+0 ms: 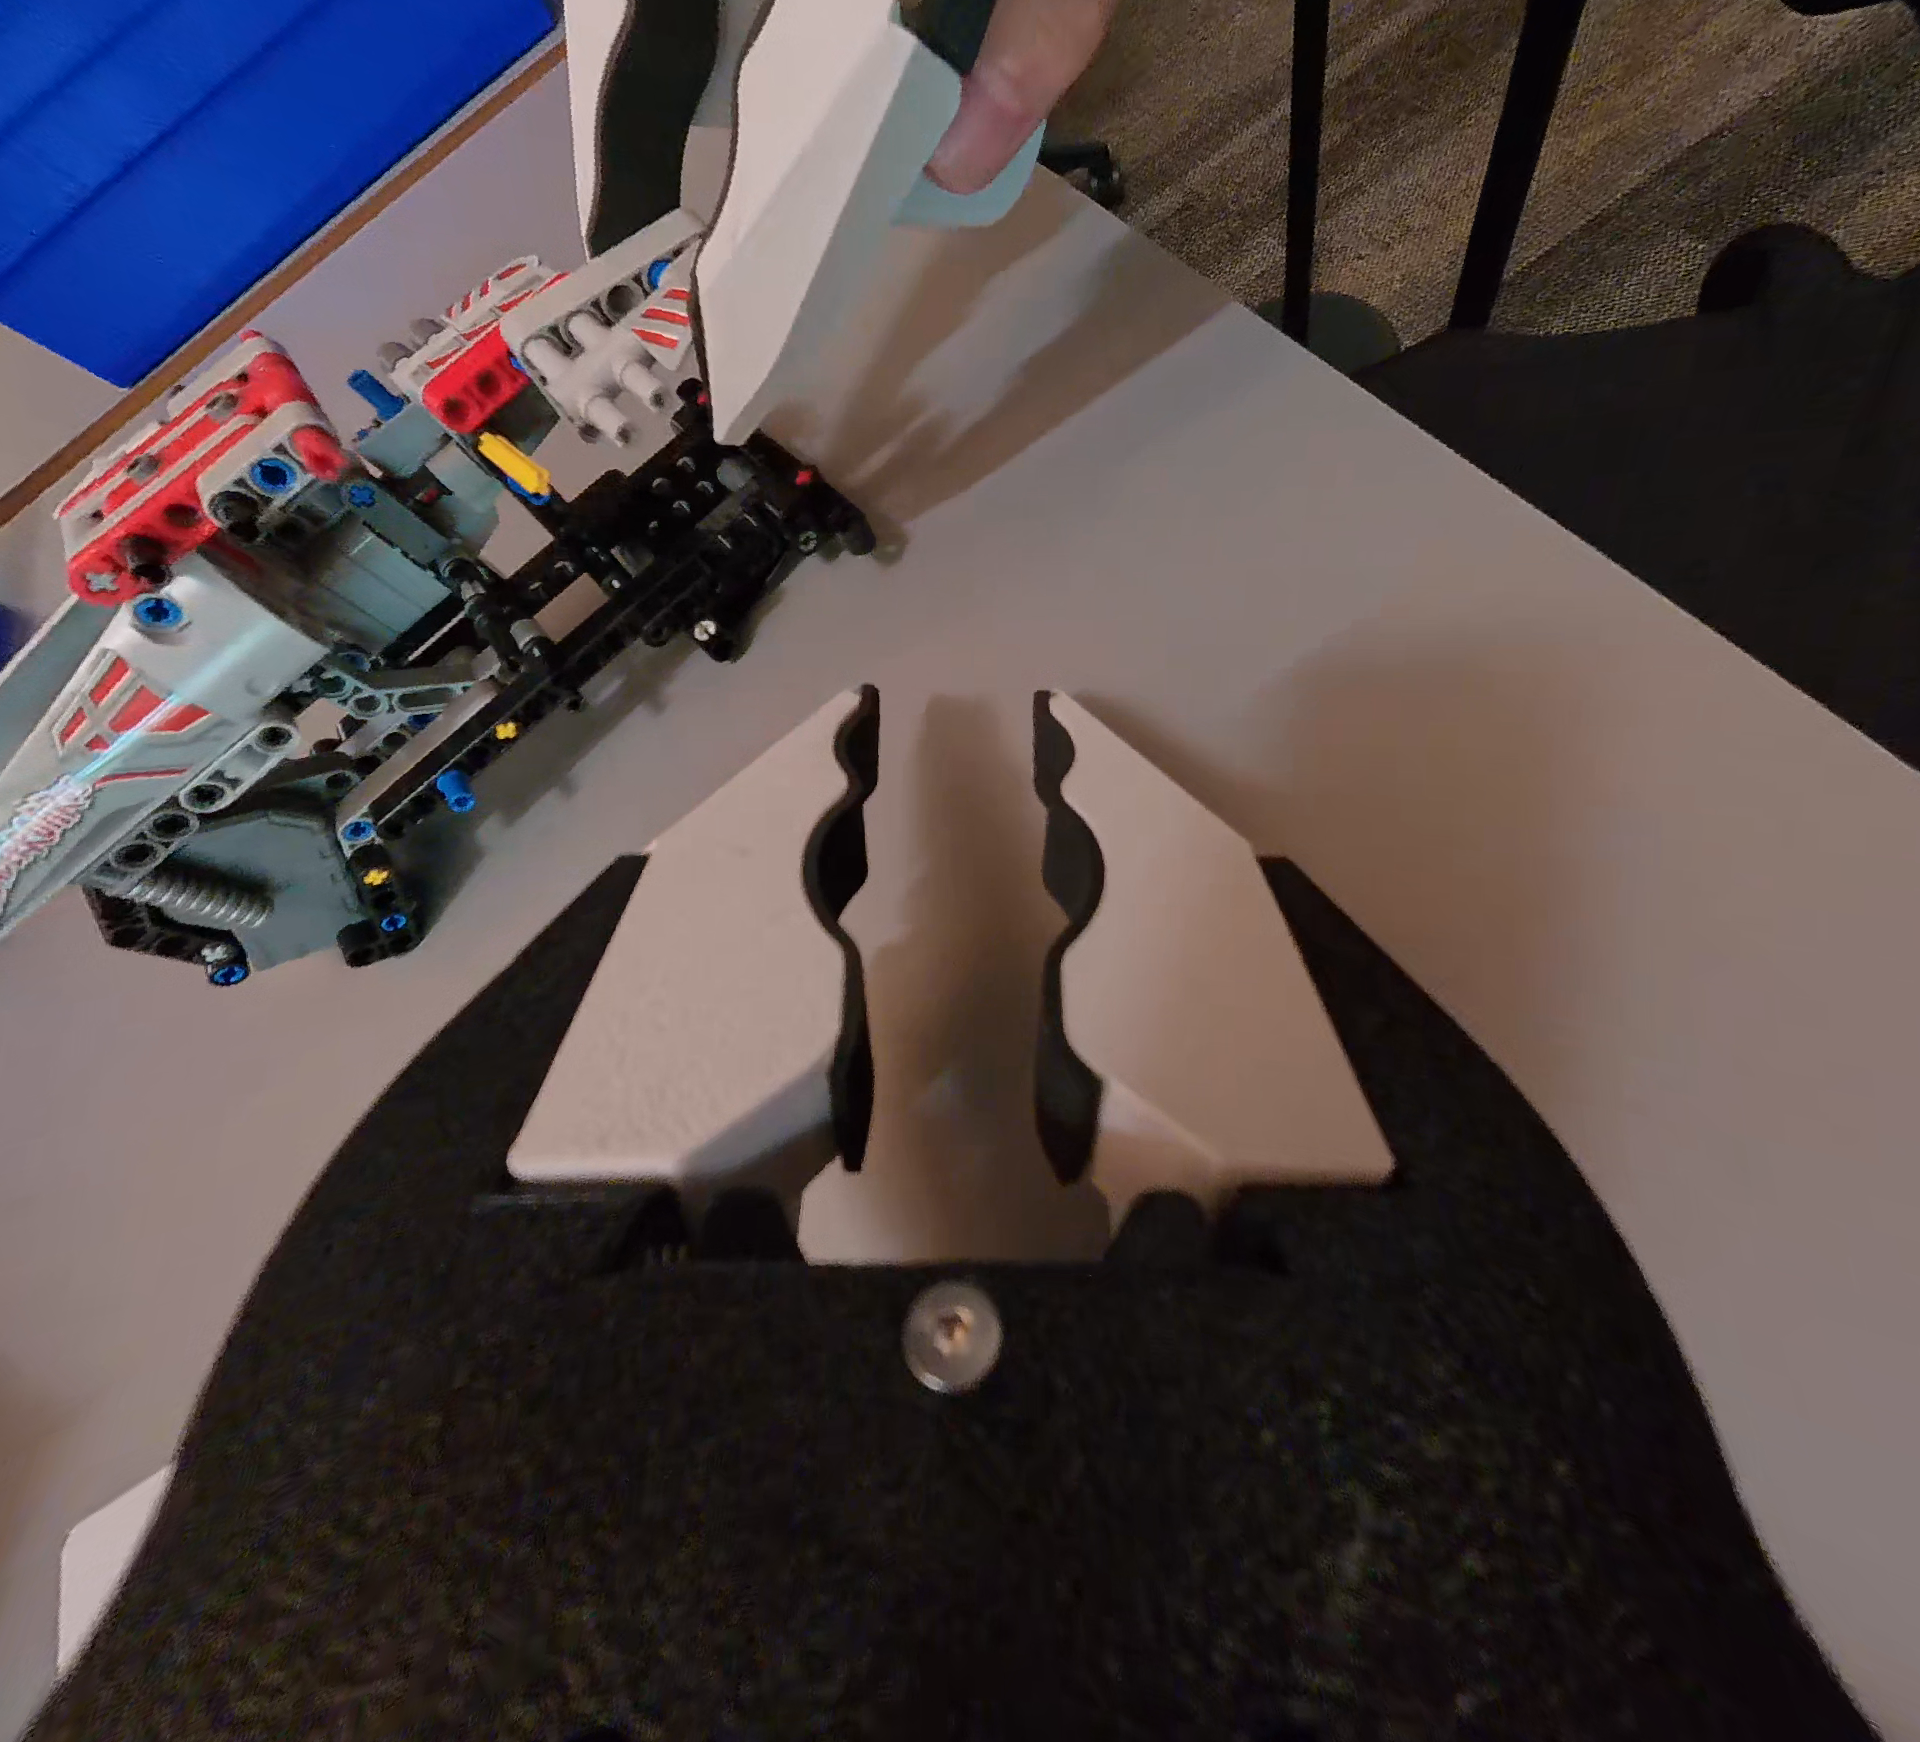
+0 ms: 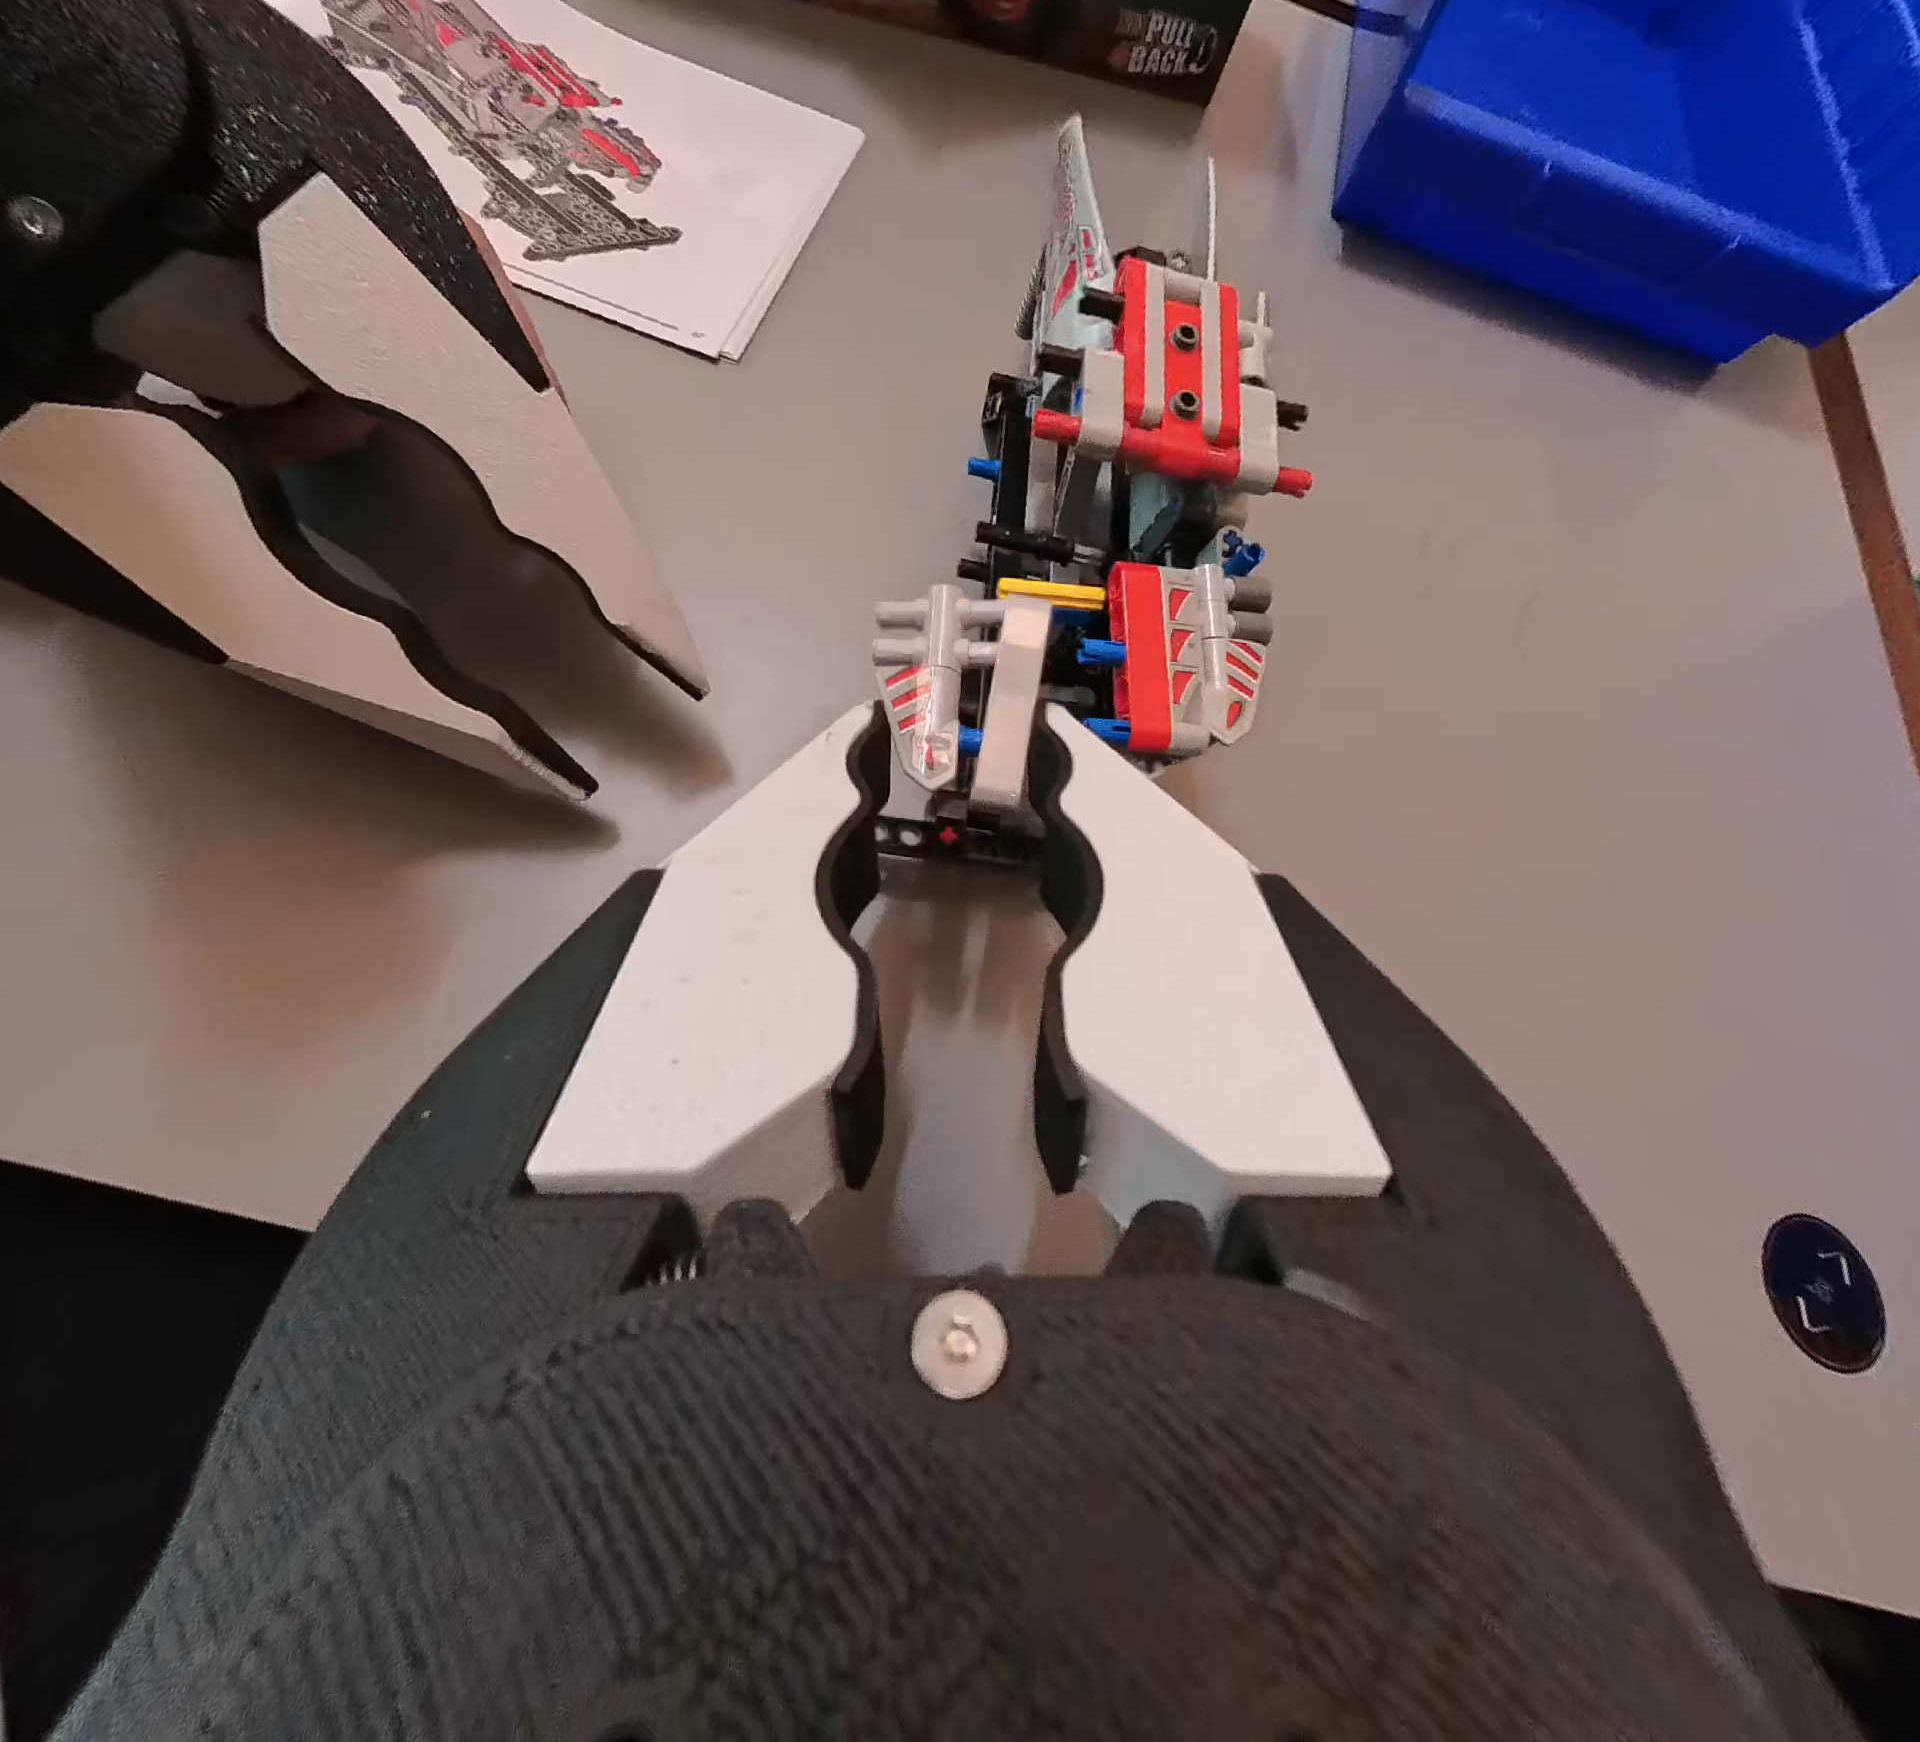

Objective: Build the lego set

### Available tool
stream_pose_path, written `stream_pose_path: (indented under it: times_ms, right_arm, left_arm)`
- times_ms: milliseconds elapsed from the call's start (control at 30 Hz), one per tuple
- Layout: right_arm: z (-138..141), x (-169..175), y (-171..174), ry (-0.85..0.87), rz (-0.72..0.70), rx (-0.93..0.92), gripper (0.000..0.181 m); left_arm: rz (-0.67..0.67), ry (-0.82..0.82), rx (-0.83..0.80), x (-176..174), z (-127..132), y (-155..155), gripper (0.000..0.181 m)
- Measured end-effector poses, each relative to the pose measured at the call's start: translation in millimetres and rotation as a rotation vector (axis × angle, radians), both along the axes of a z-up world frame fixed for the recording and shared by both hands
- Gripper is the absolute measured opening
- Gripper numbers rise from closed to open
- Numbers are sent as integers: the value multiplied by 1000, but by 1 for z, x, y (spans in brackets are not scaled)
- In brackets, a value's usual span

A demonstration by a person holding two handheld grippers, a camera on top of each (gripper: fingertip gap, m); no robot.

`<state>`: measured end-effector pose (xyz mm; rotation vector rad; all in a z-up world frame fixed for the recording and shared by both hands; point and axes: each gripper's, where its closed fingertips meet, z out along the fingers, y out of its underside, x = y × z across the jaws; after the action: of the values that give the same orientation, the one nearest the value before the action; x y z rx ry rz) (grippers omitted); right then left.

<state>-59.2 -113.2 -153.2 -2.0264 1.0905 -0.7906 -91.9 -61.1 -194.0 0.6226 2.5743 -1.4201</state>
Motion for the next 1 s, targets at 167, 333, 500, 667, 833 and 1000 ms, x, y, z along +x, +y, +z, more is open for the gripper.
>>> stream_pose_path:
  times_ms: [167,333,500,667,833,1000]
  right_arm:
    - [2,-1,0,1,1,9,25]
    - [1,-3,3,5,13,13,25]
    - [-2,-5,3,23,24,29,25]
    - [-4,-8,5,56,47,62,25]
    - [-4,-9,2,61,62,48,25]
    - [0,-7,1,33,57,35,25]
  left_arm:
    - [0,1,2,0,0,0,26]
    - [-2,-9,11,-1,-2,1,26]
    - [-3,-12,16,-1,-3,1,25]
    - [-4,-18,21,-1,-4,1,24]
    - [-6,-28,30,-2,-6,1,23]
    - [-6,-34,36,-2,-7,1,22]
